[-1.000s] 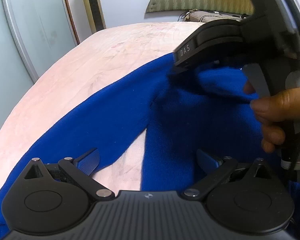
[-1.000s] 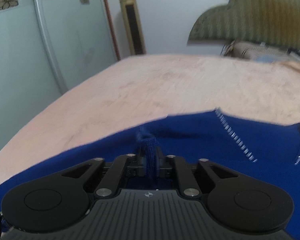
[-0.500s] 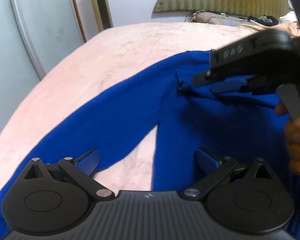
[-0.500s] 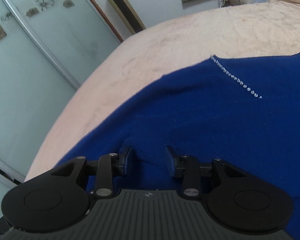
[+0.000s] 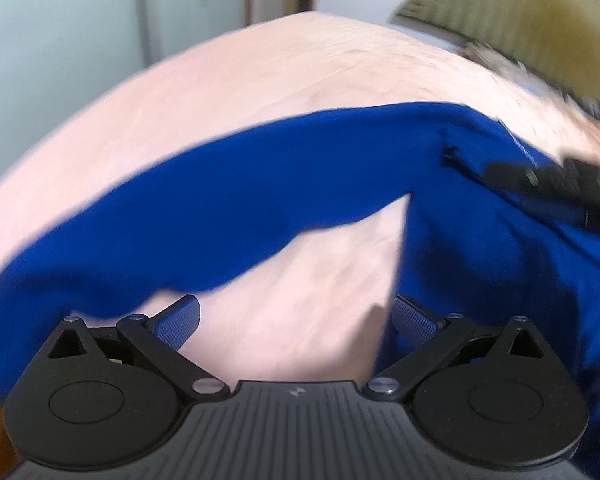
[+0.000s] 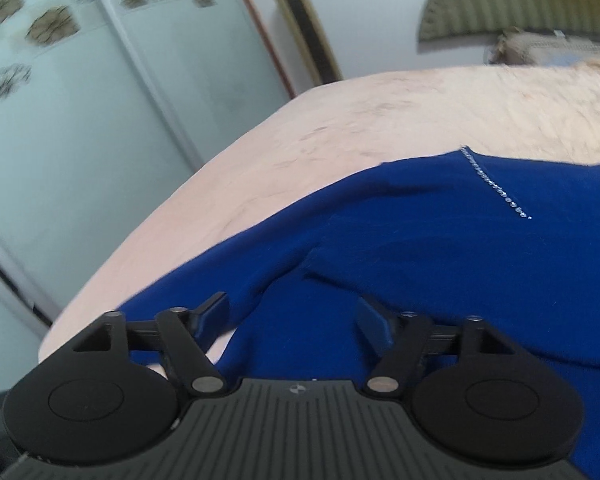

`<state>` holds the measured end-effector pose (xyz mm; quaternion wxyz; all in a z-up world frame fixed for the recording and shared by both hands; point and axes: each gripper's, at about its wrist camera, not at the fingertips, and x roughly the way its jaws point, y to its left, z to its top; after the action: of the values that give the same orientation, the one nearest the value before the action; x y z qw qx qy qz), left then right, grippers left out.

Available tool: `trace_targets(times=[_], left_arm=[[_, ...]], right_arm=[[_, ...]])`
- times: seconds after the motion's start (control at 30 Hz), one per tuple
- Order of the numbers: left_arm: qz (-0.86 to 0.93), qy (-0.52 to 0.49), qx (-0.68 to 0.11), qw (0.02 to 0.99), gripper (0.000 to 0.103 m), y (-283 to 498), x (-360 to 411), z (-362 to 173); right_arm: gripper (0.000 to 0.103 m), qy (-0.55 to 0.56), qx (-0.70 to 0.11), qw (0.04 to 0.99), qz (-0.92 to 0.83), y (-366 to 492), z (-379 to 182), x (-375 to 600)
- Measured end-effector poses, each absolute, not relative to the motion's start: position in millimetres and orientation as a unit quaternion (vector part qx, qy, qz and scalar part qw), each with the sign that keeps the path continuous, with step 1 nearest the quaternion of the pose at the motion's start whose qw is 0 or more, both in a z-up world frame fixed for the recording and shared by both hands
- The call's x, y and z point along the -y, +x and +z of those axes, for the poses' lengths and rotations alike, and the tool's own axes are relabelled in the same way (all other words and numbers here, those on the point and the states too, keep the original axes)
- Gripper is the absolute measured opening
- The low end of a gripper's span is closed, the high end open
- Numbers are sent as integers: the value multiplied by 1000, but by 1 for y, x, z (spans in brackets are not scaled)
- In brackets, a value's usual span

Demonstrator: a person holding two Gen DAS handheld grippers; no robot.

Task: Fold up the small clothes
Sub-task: 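Grasp the other sweater sleeve with the left gripper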

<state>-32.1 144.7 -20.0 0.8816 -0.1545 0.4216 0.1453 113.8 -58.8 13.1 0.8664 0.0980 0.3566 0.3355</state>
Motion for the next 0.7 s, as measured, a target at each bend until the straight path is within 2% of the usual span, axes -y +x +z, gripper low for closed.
trace_targets(times=[0.33, 0.57, 0.6, 0.63, 0.67, 0.7], left_arm=[[174, -409, -287, 849, 103, -86, -223, -29], [255, -456, -226, 822, 101, -91, -272, -27], [260, -460, -224, 819, 93, -91, -275, -27], [273, -456, -226, 816, 72, -91, -277, -25], [286, -446, -231, 816, 59, -91, -279, -24], [297, -435, -238, 816, 38, -89, -280, -23]], right_arm=[[83, 100, -359, 851, 370, 86, 11, 55], [88, 108, -357, 856, 358, 87, 9, 61], [88, 109, -359, 856, 357, 88, 7, 62], [89, 110, -360, 855, 356, 88, 6, 63], [89, 112, -361, 855, 356, 87, 5, 64], [89, 114, -363, 854, 355, 87, 4, 64]])
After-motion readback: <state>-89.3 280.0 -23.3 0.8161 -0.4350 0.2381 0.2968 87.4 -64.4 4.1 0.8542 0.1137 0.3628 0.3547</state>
